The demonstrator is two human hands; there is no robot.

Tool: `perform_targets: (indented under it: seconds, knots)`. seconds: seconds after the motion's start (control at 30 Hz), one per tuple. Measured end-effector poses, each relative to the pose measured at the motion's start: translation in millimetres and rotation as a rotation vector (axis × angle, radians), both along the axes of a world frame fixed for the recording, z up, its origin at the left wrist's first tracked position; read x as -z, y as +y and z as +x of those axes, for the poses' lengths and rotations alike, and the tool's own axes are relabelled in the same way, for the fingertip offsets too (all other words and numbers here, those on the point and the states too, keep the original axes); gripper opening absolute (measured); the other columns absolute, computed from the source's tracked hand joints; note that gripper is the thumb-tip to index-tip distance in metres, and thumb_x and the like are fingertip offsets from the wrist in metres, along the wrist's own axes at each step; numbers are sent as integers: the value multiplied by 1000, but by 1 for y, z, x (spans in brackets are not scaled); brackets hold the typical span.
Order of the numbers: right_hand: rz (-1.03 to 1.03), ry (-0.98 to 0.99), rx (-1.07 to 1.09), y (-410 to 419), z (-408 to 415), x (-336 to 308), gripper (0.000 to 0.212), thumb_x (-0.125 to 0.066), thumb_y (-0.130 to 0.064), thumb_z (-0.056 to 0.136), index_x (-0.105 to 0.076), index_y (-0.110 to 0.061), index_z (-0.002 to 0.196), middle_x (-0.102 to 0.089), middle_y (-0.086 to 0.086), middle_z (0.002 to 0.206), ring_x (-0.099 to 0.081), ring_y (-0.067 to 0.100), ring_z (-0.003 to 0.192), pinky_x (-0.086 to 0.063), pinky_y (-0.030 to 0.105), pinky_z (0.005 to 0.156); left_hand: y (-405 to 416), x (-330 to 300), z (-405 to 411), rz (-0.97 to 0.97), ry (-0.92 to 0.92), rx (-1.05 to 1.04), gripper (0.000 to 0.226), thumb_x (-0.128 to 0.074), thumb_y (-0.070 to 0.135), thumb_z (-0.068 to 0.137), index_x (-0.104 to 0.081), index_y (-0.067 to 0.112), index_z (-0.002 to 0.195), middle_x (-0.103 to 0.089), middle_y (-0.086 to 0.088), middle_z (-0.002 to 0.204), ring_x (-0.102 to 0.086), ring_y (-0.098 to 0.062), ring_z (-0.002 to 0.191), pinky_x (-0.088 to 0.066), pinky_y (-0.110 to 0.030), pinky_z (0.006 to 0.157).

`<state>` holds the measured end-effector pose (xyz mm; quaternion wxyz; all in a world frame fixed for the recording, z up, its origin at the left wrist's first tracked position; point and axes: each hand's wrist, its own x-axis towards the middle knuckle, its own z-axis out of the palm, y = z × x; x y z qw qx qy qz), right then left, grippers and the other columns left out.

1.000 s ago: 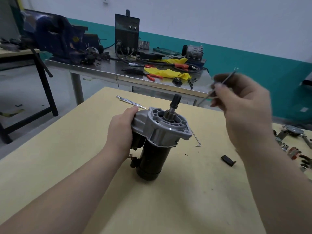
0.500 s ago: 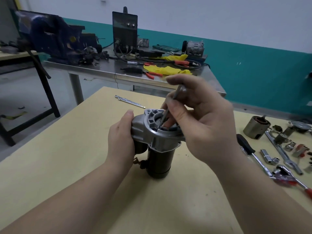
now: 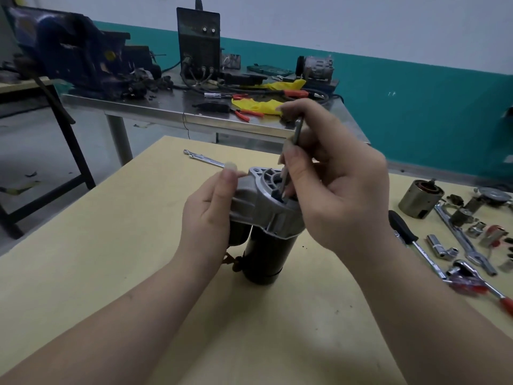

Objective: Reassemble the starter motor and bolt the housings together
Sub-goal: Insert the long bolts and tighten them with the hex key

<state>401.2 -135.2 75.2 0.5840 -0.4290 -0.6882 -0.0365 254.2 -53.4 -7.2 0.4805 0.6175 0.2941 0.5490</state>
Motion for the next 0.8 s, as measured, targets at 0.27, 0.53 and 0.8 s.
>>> perform_targets:
  seconds: [0.27, 0.53, 0.8]
  knots:
    - [-93, 216, -9, 10, 23, -1, 37, -56, 1, 105, -60, -8, 140, -63, 18, 89, -67, 32, 64, -61, 49, 57, 8, 3, 3, 330, 227, 42, 93, -98, 67, 54, -52, 52, 134, -66, 28, 127, -68, -1, 115, -52, -10, 88]
    - [-133, 250, -85, 11, 25, -4, 37, -58, 2, 103, -61, -8, 138, -67, 11, 87, -67, 32, 69, -61, 47, 61, 4, 1, 5, 235, 121, 73, 82, -96, 61, 65, -58, 44, 135, -68, 21, 123, -70, -7, 113, -60, -19, 84]
    - [-107, 121, -90, 4, 32, -13, 39, -57, -7, 105, -62, -11, 143, -69, 10, 81, -69, 28, 74, -57, 38, 62, 3, 1, 6, 238, 97, 69, 82, -96, 67, 62, -59, 47, 133, -68, 21, 122, -71, -9, 113, -62, -22, 85]
